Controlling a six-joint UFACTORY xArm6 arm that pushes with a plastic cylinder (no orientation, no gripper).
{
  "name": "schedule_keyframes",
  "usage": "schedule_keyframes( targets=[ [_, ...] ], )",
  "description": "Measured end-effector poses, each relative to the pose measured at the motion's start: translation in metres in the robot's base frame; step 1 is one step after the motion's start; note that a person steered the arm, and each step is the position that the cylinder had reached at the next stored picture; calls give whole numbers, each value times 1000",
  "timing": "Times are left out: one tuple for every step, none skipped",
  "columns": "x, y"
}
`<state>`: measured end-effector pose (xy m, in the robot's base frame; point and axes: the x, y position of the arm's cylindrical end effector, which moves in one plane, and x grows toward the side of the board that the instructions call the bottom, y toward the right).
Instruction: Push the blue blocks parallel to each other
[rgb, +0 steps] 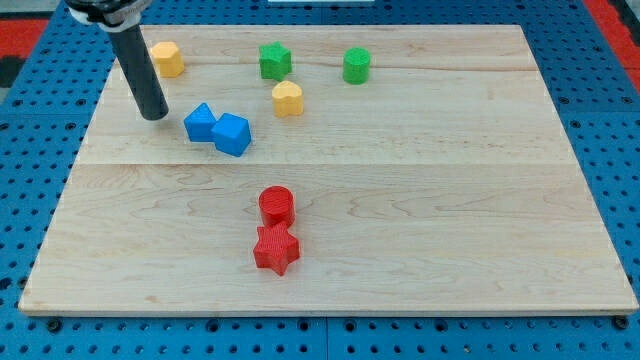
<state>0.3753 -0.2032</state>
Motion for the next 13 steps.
schedule_keyframes(
  targets=[
    [17, 7],
    [11, 84],
    [4, 139],
    [3, 137],
    [3, 117],
    [-3, 95],
    [-29, 89],
    [-42, 105],
    [6, 130],
    [28, 209],
    [34, 243],
    [34, 214],
    [32, 155]
  ],
)
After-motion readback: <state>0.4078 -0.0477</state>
